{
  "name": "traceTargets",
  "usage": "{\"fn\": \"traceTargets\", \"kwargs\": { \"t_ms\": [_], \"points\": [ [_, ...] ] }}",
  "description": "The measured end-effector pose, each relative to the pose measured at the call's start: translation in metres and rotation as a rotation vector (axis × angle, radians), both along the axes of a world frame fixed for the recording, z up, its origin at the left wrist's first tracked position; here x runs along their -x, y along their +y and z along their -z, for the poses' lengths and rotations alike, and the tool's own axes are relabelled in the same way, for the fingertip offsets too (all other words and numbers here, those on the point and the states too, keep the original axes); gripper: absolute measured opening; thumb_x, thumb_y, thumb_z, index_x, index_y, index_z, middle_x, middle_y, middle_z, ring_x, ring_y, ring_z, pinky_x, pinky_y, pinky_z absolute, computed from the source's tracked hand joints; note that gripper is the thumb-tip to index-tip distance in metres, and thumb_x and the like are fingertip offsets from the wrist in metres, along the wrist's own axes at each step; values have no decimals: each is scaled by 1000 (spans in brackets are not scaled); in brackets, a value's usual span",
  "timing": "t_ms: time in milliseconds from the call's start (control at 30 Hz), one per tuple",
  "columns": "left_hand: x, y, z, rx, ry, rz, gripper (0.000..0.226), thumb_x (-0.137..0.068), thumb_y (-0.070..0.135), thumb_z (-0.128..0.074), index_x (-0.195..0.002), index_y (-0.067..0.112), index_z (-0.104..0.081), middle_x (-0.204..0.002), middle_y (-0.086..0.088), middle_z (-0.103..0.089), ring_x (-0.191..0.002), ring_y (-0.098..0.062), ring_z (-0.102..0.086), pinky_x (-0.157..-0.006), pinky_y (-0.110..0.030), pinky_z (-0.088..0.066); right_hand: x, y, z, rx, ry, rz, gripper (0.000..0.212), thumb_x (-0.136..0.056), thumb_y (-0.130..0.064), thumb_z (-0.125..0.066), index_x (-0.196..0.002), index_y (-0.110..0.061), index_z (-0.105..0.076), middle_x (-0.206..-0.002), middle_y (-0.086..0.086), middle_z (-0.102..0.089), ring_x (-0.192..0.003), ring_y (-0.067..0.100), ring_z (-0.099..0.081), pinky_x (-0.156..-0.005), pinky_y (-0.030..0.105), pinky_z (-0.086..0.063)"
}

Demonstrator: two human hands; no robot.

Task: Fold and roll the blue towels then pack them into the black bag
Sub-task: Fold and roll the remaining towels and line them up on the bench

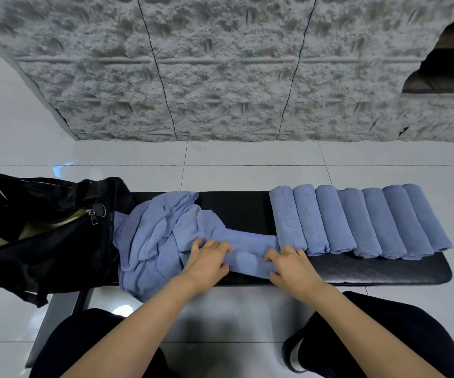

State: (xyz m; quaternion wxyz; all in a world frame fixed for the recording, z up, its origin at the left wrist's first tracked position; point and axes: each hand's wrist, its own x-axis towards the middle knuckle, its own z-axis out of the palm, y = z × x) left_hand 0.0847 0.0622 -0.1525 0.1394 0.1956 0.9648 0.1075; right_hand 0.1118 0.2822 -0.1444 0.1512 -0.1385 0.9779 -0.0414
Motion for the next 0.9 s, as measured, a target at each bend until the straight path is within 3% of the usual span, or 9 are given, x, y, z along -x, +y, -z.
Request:
{"fn": "traceTargets", "kwargs": {
  "t_ms": [67,167,300,433,567,667,733,800,900],
  "points": [
    [8,8,-2,64,43,-41,32,-90,23,-42,-120,21,-53,-123,3,-48,-120,-18,-38,-109,-36,-13,8,-6,-3,-27,33,22,34,-82,-15,-56,-115,-16,-56,-111,3,-57,-104,26,-47,-82,35,-35],
    [23,19,1,151,53,-80,30,-92,22,-40,-118,19,-56,-124,1,-44,-120,-20,-35,-107,-36,-14,12,-17,-2,-62,180,35,55,-37,1,-81,-89,-15,-70,-84,2,-61,-68,24,-57,-59,30,-43],
    [38,32,6,166,43,-134,35,-93,15,-40,-125,22,-51,-128,0,-49,-121,-21,-37,-107,-39,-17,-5,-23,12,-103,189,-42,70,-44,-27,-89,-108,-9,-67,-89,8,-65,-73,26,-60,-67,35,-51],
    [31,48,1,2,236,-294,53,-77,0,-63,-125,21,-51,-141,-4,-41,-130,-25,-38,-108,-40,-27,-9,-33,18,-189,243,42,66,-44,-3,-84,-107,1,-67,-82,17,-64,-68,30,-61,-65,38,-54],
    [3,61,6,-249,228,-441,70,-67,2,-77,-128,16,-48,-143,-17,-40,-119,-35,-52,-85,-42,-51,-6,-49,19,-174,225,175,57,-41,-2,-84,-95,6,-68,-68,18,-63,-60,31,-60,-50,33,-53],
    [-13,71,17,-382,-8,-391,64,-91,24,-59,-146,32,-28,-155,-7,-16,-133,-29,-37,-102,-45,-42,-3,-61,11,-67,144,298,65,-23,-1,-90,-83,11,-68,-61,21,-61,-52,34,-59,-38,29,-49],
    [-8,76,15,-376,33,-297,57,-90,56,-50,-137,63,-18,-143,5,-30,-124,-14,-48,-104,-45,-41,2,-66,-1,-13,123,345,62,-14,0,-91,-69,14,-66,-57,22,-61,-45,33,-57,-39,33,-51],
    [6,77,29,-518,8,-275,57,-81,71,-49,-125,77,-14,-130,8,-38,-111,-8,-57,-101,-43,-44,10,-64,-10,12,49,426,61,-46,-5,-91,-95,17,-62,-81,25,-65,-70,36,-64,-61,36,-57],
    [34,80,32,-529,-44,-225,55,-81,72,-46,-123,79,-11,-140,2,-32,-116,-11,-53,-106,-42,-39,23,-60,2,75,-83,501,50,-96,-9,-47,-141,-1,-26,-132,16,-48,-123,28,-45,-100,29,-38]
  ]
}}
